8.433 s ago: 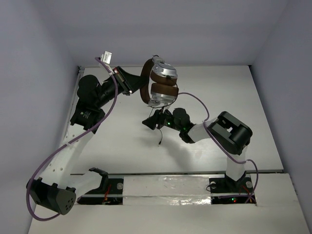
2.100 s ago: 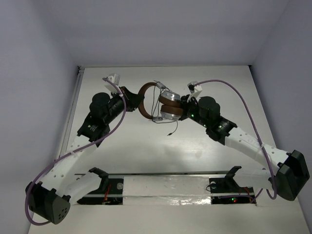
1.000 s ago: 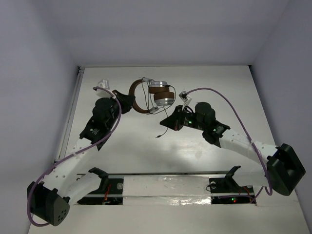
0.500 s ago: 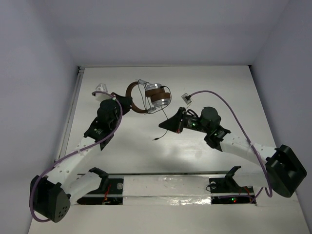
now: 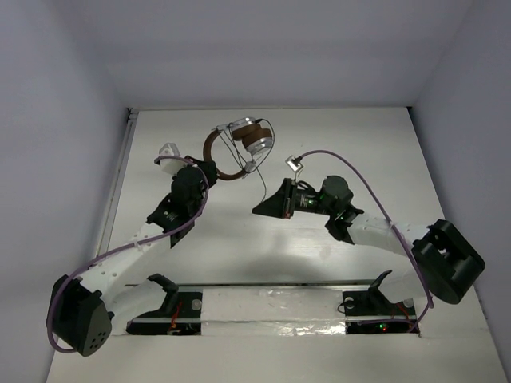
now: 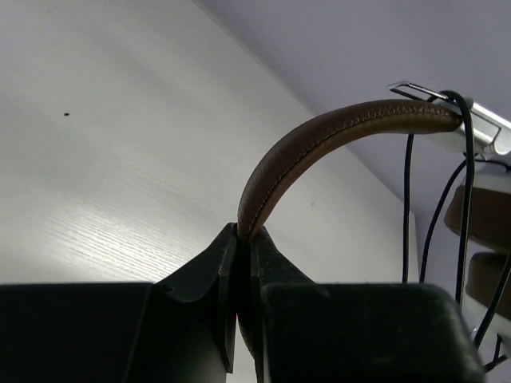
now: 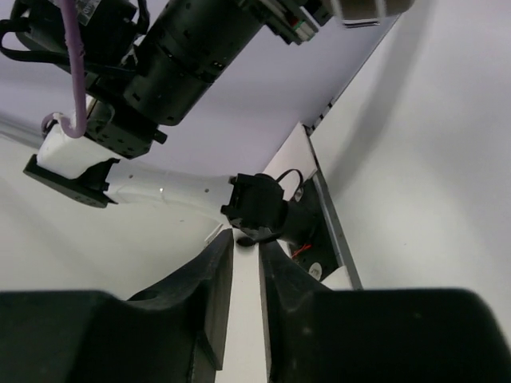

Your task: Wrap the headphones

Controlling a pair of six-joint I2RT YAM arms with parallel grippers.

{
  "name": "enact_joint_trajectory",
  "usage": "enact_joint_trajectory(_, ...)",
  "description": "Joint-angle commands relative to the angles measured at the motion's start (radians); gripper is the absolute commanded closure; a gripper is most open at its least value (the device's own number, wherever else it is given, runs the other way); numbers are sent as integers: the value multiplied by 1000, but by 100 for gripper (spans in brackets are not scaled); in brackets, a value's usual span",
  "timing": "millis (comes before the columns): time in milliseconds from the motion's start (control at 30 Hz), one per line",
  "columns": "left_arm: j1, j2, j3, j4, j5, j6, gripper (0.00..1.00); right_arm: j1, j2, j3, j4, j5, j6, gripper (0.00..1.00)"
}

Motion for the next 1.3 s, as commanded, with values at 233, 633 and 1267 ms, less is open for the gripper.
enact_joint_trajectory(233, -37, -5, 26, 114, -103, -19, 100, 21, -20, -8, 93, 73, -15, 98)
enact_joint_trajectory(633, -66, -48, 19, 85, -128, 47, 100, 21, -179, 9, -275, 358, -314, 93)
enact_joint_trajectory(1267, -105, -112, 240, -196, 180, 125, 100, -32, -98, -23, -128, 466, -574, 46)
